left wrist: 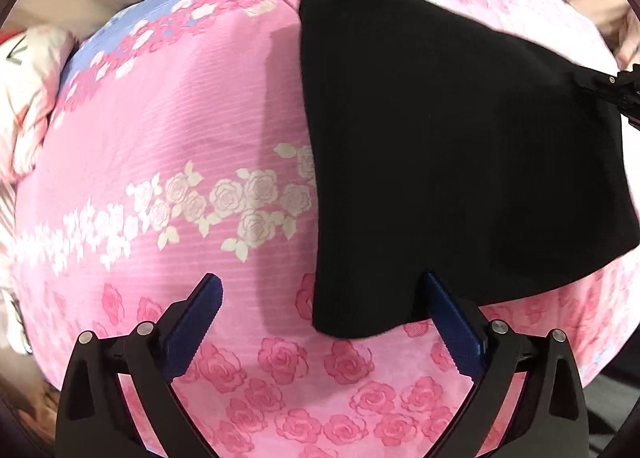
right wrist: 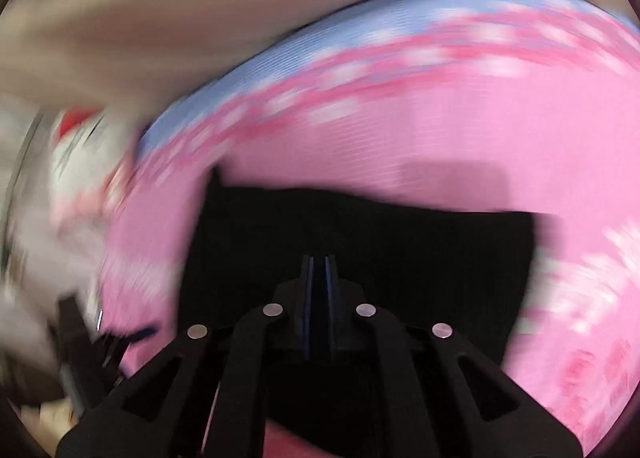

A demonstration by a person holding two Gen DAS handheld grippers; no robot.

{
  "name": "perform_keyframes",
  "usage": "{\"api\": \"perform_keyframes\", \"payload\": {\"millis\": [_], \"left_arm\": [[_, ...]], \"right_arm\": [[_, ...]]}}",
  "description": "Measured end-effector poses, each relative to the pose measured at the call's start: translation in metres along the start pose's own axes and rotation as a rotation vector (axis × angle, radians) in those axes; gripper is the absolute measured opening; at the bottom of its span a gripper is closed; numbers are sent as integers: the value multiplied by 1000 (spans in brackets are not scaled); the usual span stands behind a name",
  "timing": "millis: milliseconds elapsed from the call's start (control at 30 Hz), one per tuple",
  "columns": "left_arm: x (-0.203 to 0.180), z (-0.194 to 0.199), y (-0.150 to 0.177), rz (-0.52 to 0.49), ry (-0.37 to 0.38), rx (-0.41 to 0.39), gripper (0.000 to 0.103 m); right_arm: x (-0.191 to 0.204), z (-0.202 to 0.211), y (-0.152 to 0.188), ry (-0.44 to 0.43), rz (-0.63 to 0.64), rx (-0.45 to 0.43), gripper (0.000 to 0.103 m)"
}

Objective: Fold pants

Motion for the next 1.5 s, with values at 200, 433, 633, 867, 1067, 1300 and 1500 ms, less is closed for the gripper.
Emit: {"api": "perform_keyframes", "payload": {"millis": [200, 433, 633, 867, 1067, 1300, 1500], "left_arm": [[33, 13, 32, 88, -14, 1, 98], [84, 10, 73, 159, -75, 29, 98], [79, 11, 71, 74, -140, 7, 98], [114, 7, 84, 67, -203, 32, 98], [126, 20, 82, -2, -276, -12, 98], [141, 25, 81, -37, -293, -42, 98], [136, 27, 41, -91, -278, -79, 98]], "right_arm": [[68, -98, -10, 20, 177, 131, 2], [63, -10, 12, -135, 78, 15, 9], [91, -8, 149, 54, 336, -39, 11], [104, -81, 187, 202, 408, -145, 11], [123, -108, 168, 256, 395, -255, 15], [155, -135, 187, 229, 534, -243, 34], [72, -39, 172, 24, -17, -321, 48]]}}
Point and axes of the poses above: each gripper's, at about its wrist camera, not at the fingertips, and z roughly against the way its jaws point, x to its left, y to its underside, the point moved 1 cm from there along -z, roughly the way its jaws point, and after that the axes turned 12 degrees about -z, right-handed, at the moved point
